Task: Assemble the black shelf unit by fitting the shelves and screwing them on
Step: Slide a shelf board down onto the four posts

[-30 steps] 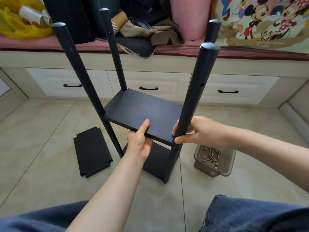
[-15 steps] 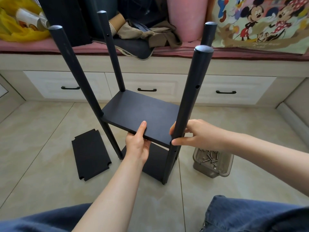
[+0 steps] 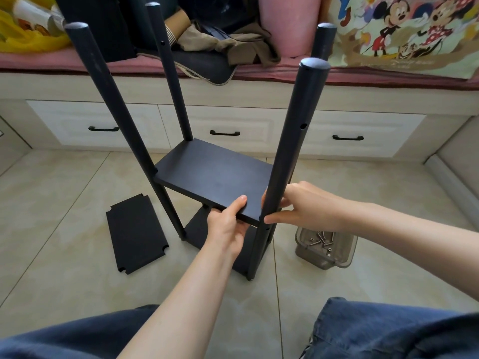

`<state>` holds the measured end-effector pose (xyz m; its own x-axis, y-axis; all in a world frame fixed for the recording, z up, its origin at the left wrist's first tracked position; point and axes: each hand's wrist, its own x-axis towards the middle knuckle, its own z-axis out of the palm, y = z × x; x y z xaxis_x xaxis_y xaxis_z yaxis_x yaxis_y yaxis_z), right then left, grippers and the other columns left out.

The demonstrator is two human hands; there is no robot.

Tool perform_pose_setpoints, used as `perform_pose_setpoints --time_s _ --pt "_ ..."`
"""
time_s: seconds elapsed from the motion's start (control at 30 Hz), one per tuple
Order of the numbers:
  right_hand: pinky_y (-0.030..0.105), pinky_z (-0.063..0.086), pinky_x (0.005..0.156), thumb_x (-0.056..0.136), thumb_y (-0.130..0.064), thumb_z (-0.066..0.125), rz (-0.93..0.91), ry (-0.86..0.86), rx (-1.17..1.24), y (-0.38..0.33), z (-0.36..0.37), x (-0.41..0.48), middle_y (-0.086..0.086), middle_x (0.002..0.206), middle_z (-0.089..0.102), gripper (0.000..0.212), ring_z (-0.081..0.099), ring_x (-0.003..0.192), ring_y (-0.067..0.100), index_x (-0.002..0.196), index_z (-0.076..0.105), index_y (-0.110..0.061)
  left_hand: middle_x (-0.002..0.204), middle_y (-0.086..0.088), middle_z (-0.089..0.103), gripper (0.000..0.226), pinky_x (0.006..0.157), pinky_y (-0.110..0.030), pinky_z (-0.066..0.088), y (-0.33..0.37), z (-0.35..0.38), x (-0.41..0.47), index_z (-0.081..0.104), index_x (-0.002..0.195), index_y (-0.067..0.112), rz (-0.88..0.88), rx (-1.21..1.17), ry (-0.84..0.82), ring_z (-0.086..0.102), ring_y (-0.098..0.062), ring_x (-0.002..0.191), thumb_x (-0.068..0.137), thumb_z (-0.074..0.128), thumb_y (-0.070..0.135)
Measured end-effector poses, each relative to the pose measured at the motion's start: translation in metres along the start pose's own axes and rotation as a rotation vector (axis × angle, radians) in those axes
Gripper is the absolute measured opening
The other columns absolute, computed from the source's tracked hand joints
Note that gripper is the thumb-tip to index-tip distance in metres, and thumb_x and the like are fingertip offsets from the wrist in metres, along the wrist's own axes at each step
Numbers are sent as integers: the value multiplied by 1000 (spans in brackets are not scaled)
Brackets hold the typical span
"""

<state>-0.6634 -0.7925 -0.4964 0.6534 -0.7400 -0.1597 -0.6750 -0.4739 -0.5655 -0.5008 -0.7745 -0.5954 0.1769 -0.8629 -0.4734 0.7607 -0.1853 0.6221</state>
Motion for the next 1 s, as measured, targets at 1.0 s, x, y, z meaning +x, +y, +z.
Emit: perform_pose_setpoints --time_s 1.0 --pt "35 56 90 94 -15 65 351 172 333 58 -23 11 -4 132 56 60 61 108 7 143 34 -32 94 -14 76 35 64 -34 61 44 -24 17 67 113 -4 -111 261 -193 77 -26 82 80 67 7"
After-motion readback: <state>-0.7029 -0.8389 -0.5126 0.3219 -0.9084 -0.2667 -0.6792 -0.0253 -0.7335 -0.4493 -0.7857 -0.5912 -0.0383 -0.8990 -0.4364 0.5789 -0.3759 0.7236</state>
